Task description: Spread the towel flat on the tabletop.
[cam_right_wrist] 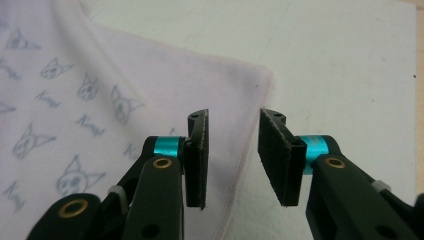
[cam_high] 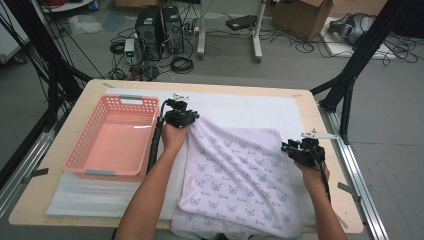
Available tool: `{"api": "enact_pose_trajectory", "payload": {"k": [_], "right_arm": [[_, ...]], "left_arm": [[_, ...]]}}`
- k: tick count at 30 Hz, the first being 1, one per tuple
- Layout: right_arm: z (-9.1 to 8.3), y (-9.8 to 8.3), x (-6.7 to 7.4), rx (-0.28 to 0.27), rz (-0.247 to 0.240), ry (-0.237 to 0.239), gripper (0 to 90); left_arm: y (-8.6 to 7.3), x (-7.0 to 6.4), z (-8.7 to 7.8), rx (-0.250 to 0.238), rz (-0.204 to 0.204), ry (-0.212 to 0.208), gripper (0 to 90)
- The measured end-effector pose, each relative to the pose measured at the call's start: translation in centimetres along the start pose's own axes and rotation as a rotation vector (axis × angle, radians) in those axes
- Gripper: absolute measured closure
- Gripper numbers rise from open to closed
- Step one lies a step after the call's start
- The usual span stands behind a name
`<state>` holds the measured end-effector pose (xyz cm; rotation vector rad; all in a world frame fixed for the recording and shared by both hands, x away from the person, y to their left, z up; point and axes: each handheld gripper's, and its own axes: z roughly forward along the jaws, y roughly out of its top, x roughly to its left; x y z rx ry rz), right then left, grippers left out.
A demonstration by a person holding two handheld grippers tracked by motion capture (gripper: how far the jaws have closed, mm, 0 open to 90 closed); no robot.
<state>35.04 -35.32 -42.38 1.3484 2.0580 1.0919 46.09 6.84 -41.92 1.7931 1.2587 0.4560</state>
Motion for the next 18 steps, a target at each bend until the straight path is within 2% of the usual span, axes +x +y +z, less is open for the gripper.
{"api": "enact_pose_trajectory", "payload": {"k": [2, 5, 7, 9, 11, 15, 17, 18], "right_arm": [[0.7, 0.5, -0.3, 0.003, 0.005, -0.007, 62.3], [1.9, 1.2, -0.7, 0.007, 0.002, -0.014, 61.5], [2.8, 1.5, -0.9, 0.023, -0.018, -0.011, 60.1], [3.7, 1.7, -1.0, 0.028, -0.017, -0.004, 57.3], [4.8, 1.7, -1.1, 0.064, -0.015, -0.017, 52.4], [6.3, 1.6, -1.3, 0.087, 0.008, -0.041, 49.2], [6.8, 1.9, -1.3, 0.077, 0.006, -0.040, 52.5], [7.0, 2.1, -1.4, 0.090, -0.007, -0.033, 59.2]], "left_arm": [[0.0, 0.0, -0.2, -0.004, -0.014, -0.009, 55.9], [0.1, -0.1, -0.5, -0.004, -0.007, -0.045, 51.2], [0.1, -0.1, -0.7, 0.010, 0.010, -0.067, 50.0], [-0.1, -0.1, -0.6, 0.024, 0.009, -0.096, 48.9], [-0.1, -0.2, -0.6, 0.036, 0.011, -0.101, 48.8], [-0.4, -0.2, -0.5, 0.030, 0.017, -0.103, 49.0], [-0.7, 0.0, -0.4, 0.040, 0.018, -0.097, 48.8], [-0.7, 0.2, -0.4, 0.050, 0.023, -0.090, 48.7]]}}
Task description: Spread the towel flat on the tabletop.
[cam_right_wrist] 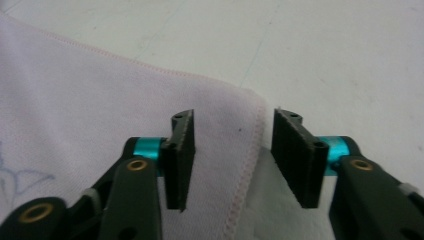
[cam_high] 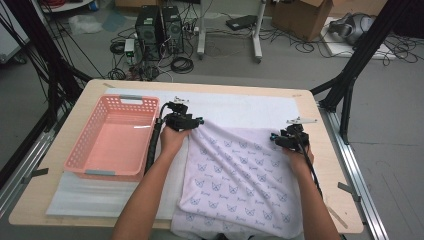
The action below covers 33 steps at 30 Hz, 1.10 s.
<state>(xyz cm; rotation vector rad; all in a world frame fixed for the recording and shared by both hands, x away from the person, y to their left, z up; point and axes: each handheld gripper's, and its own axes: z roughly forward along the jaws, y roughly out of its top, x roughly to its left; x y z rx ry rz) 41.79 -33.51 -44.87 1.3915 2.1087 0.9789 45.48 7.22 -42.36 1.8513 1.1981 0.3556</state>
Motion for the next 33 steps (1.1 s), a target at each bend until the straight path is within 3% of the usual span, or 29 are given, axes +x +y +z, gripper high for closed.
{"api": "enact_pose_trajectory", "payload": {"k": [1, 2, 4, 5, 8, 10, 12, 13, 15, 18, 22, 23, 26, 27, 29, 31, 33], "right_arm": [[0.1, 0.3, -0.1, 0.012, -0.027, 0.030, 83.5], [0.2, 0.8, -0.1, 0.034, -0.070, 0.069, 86.7], [0.5, 1.7, 0.1, 0.064, -0.144, 0.018, 87.2], [0.7, 2.3, -0.2, 0.060, -0.148, -0.028, 87.2], [0.6, 3.2, -1.5, -0.033, -0.062, -0.094, 87.2], [0.3, 3.5, -2.1, -0.092, -0.031, -0.170, 87.1], [0.2, 3.5, -2.3, -0.109, -0.003, -0.192, 86.4], [0.3, 3.4, -2.3, -0.106, 0.009, -0.178, 82.9], [0.4, 3.4, -2.1, -0.085, 0.005, -0.190, 68.7], [-0.4, 3.3, -1.8, -0.108, 0.008, -0.156, 65.4], [-2.2, 3.2, -1.5, -0.134, -0.022, -0.099, 62.4], [-2.6, 3.1, -1.6, -0.141, -0.031, -0.082, 62.1], [-3.8, 2.6, -1.7, -0.161, -0.029, -0.061, 61.9], [-4.0, 2.5, -1.7, -0.162, -0.029, -0.055, 61.9], [-4.3, 2.2, -1.7, -0.157, -0.029, -0.037, 61.8], [-4.5, 1.8, -1.6, -0.144, -0.022, 0.008, 57.3], [-4.6, 1.6, -1.4, -0.114, -0.012, 0.045, 54.9]], "left_arm": [[-0.1, 0.1, 0.0, 0.006, -0.003, 0.008, 48.6], [-0.1, 0.2, 0.0, 0.011, -0.001, 0.018, 48.4], [-0.2, 0.3, -0.2, 0.003, -0.009, 0.032, 48.2], [-0.3, 0.3, -0.3, 0.001, -0.008, 0.034, 48.1], [-0.8, 0.3, -0.6, 0.018, 0.009, 0.047, 48.1], [-1.2, 0.4, -0.6, 0.029, 0.011, 0.050, 46.8], [-1.3, 0.4, -0.3, 0.050, 0.003, 0.043, 43.4], [-1.4, 0.3, -0.2, 0.053, 0.007, 0.039, 42.4], [-1.5, -0.1, 0.3, 0.057, 0.021, 0.032, 42.6], [-1.8, -0.9, 1.3, 0.097, 0.077, 0.056, 42.6], [-2.1, -2.5, 2.1, 0.089, 0.144, 0.139, 35.2], [-2.1, -2.8, 2.1, 0.084, 0.150, 0.143, 36.1], [-1.9, -3.2, 2.1, 0.080, 0.160, 0.084, 65.8], [-1.8, -3.3, 2.2, 0.082, 0.169, 0.092, 85.3], [-1.5, -2.8, 2.5, 0.077, 0.173, 0.133, 85.7], [-0.7, -1.8, 2.6, 0.072, 0.122, 0.167, 85.9], [0.1, -0.6, 2.6, 0.028, 0.080, 0.212, 86.5]]}}
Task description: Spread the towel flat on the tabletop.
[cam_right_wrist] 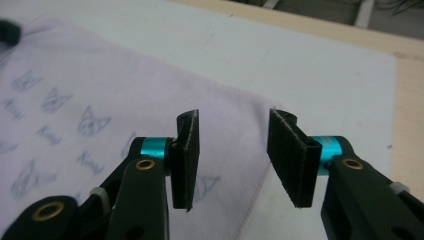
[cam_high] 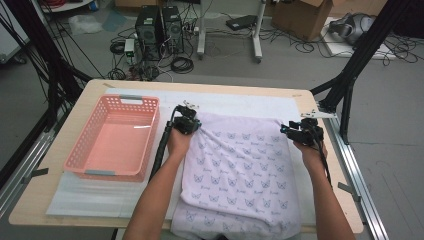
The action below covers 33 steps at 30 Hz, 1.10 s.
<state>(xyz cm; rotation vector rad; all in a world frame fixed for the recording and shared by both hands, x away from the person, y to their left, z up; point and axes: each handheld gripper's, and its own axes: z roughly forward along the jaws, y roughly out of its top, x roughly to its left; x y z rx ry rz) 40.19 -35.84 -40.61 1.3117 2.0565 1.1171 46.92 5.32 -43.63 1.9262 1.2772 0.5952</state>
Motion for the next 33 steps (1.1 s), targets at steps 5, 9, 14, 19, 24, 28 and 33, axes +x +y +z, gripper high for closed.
{"api": "enact_pose_trajectory", "payload": {"k": [5, 9, 14, 19, 24, 28, 33], "right_arm": [[-0.5, -0.7, 1.3, 0.009, -0.008, 0.033, 50.2], [0.9, -2.3, 1.6, 0.110, -0.046, -0.022, 50.2], [2.2, -3.1, 1.9, 0.157, -0.084, -0.009, 82.3], [3.7, -1.6, 1.3, 0.173, -0.142, -0.057, 87.6], [4.4, -2.2, -0.3, 0.089, -0.017, -0.178, 86.0], [3.4, -1.7, 0.3, 0.031, -0.021, -0.198, 72.0], [0.8, -1.2, 0.5, -0.022, -0.009, -0.147, 66.9]], "left_arm": [[0.8, 1.3, 0.4, -0.027, -0.104, -0.019, 81.0], [0.6, 0.8, 0.5, -0.008, -0.094, -0.072, 63.8], [0.5, 1.0, -0.1, -0.016, -0.115, -0.111, 49.5], [-0.2, 0.8, -0.7, -0.024, -0.118, -0.147, 47.6], [-0.8, 0.2, -1.6, -0.018, -0.081, -0.188, 45.4], [-1.5, -0.1, -2.2, -0.019, -0.063, -0.220, 47.2], [-1.1, -1.0, -2.8, -0.038, -0.057, -0.248, 42.7]]}}
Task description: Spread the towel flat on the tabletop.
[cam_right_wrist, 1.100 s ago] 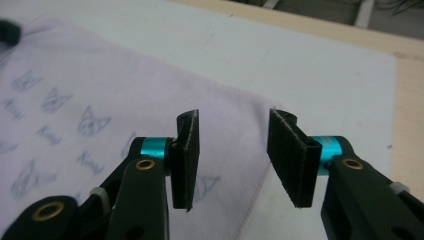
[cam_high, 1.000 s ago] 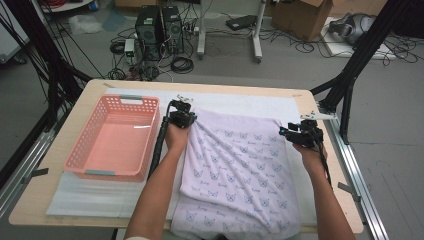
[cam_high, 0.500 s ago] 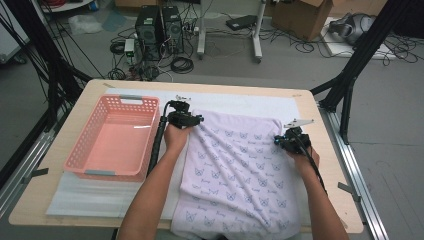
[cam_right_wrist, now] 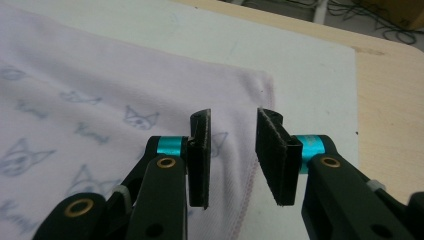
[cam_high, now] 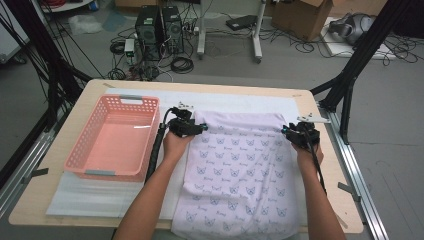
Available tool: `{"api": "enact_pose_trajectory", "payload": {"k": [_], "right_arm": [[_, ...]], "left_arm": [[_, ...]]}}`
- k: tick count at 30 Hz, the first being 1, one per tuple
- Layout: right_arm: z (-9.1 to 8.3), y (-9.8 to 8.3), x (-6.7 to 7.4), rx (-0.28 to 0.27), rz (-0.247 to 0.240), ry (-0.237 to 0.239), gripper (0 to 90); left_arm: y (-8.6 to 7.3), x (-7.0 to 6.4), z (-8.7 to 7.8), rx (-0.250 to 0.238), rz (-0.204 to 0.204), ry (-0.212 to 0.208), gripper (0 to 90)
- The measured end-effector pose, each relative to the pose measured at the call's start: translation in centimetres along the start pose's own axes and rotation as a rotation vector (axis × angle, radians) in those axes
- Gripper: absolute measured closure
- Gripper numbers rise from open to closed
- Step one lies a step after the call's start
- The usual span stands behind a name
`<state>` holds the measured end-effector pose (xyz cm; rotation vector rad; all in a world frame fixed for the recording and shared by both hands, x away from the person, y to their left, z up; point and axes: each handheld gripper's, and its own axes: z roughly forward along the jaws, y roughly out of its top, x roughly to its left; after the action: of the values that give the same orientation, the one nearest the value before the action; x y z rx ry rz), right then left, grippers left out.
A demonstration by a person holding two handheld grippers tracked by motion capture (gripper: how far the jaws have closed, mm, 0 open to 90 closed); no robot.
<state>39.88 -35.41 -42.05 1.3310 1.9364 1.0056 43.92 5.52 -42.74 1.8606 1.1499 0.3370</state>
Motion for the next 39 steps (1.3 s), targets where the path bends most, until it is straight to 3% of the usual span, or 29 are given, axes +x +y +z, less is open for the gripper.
{"api": "enact_pose_trajectory", "payload": {"k": [5, 7, 10, 17, 21, 22, 23, 24, 25, 27, 32, 33, 35, 37, 39], "right_arm": [[-2.4, -1.1, 0.1, -0.038, 0.005, 0.104, 60.0], [-2.8, -1.9, 0.4, -0.018, -0.010, 0.117, 57.4], [-3.4, -3.4, 1.0, 0.006, -0.034, 0.154, 53.8], [-4.9, -5.0, 2.0, 0.032, -0.074, 0.172, 50.5], [-5.4, -5.2, 1.8, 0.028, -0.035, 0.185, 50.4], [-5.5, -5.2, 1.8, 0.023, -0.033, 0.185, 50.5], [-5.6, -5.1, 1.8, 0.015, -0.032, 0.187, 50.6], [-5.7, -5.1, 1.8, 0.009, -0.035, 0.191, 50.6], [-5.6, -5.0, 1.7, 0.008, -0.028, 0.194, 50.6], [-5.6, -5.1, 1.7, 0.008, -0.012, 0.197, 50.6], [-6.3, -5.1, 2.7, -0.004, -0.033, 0.214, 51.5], [-6.3, -5.1, 2.9, -0.001, -0.037, 0.219, 51.5], [-6.3, -5.2, 3.2, 0.002, -0.042, 0.222, 51.4], [-6.2, -5.3, 3.3, 0.001, -0.047, 0.224, 51.4], [-6.2, -5.4, 3.4, 0.002, -0.047, 0.227, 51.4]], "left_arm": [[-0.1, -1.0, -0.7, 0.024, 0.045, -0.014, 40.5], [-0.8, -1.3, -1.3, -0.017, 0.050, -0.012, 41.5], [-1.7, -1.3, -1.7, 0.012, 0.069, -0.006, 41.5], [-3.8, -0.7, -2.7, 0.057, 0.052, 0.028, 40.8], [-3.9, -1.0, -2.4, 0.087, 0.054, 0.013, 38.8], [-4.0, -1.2, -2.2, 0.092, 0.070, -0.002, 38.9], [-4.2, -1.7, -1.8, 0.099, 0.112, -0.006, 38.9], [-4.2, -2.0, -1.7, 0.100, 0.157, 0.021, 36.7], [-4.2, -2.2, -1.6, 0.102, 0.178, 0.032, 38.7], [-4.2, -2.1, -1.7, 0.102, 0.179, 0.040, 40.9], [-4.3, -1.8, -1.9, 0.088, 0.169, 0.059, 55.6], [-4.2, -1.6, -2.0, 0.086, 0.169, 0.044, 61.1], [-4.2, -1.7, -2.0, 0.091, 0.171, 0.009, 83.7], [-4.2, -2.0, -2.0, 0.101, 0.196, 0.027, 85.8], [-4.0, -1.9, -2.0, 0.100, 0.169, 0.033, 86.2]]}}
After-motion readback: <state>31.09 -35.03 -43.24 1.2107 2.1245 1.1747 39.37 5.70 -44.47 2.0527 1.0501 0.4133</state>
